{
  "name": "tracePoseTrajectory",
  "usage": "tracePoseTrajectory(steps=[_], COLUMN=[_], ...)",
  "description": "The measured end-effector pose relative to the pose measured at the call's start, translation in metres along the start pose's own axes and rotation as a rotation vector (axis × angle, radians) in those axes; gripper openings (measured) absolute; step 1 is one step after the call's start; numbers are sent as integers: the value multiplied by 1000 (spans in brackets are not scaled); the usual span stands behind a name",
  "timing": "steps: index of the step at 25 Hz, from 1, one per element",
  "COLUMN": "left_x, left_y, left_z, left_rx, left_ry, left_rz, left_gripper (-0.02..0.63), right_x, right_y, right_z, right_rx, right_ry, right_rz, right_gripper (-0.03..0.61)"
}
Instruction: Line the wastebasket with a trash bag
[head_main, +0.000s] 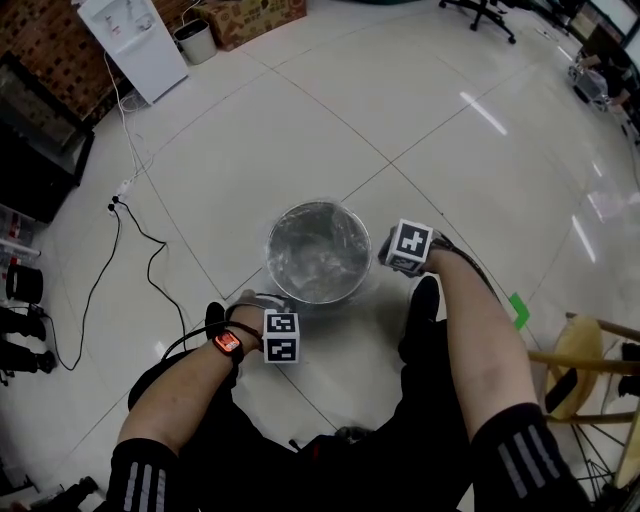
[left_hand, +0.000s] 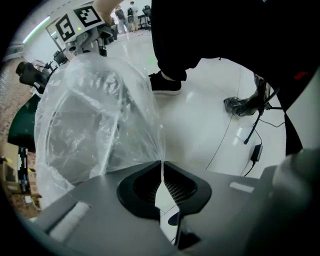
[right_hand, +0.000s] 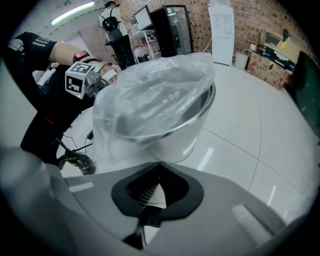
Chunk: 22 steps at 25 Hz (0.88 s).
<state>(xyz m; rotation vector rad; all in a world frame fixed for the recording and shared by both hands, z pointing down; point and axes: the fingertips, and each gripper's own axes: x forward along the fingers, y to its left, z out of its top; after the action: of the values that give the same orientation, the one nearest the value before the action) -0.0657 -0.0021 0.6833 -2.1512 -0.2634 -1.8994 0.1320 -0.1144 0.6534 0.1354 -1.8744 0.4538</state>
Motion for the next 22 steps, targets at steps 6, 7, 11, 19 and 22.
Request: tracePoseTrajectory(steps=[6,7,11,19,22], left_x=[3,0,-5,-8,-7], left_y=[-1,0,2,-2,-1], left_z=[0,1,4,5,7], left_rx=[27,26,31,77,89], left_ry=[7,4,9,23,25], left_rz=[-1,1,8,10,16], left_gripper=[26,26,25,25,25], right_x=[-2,-8,-59,-115,-121], right_y=[-11,-15,-29,-15,-7], right_z=[-7,-7,19,91,118], right_rx=[28,55,309,551,521], right_ry=[18,-9,-310,-727,-788], right_rz=[6,7,96,382,407], right_gripper=[8,10,90,91,175])
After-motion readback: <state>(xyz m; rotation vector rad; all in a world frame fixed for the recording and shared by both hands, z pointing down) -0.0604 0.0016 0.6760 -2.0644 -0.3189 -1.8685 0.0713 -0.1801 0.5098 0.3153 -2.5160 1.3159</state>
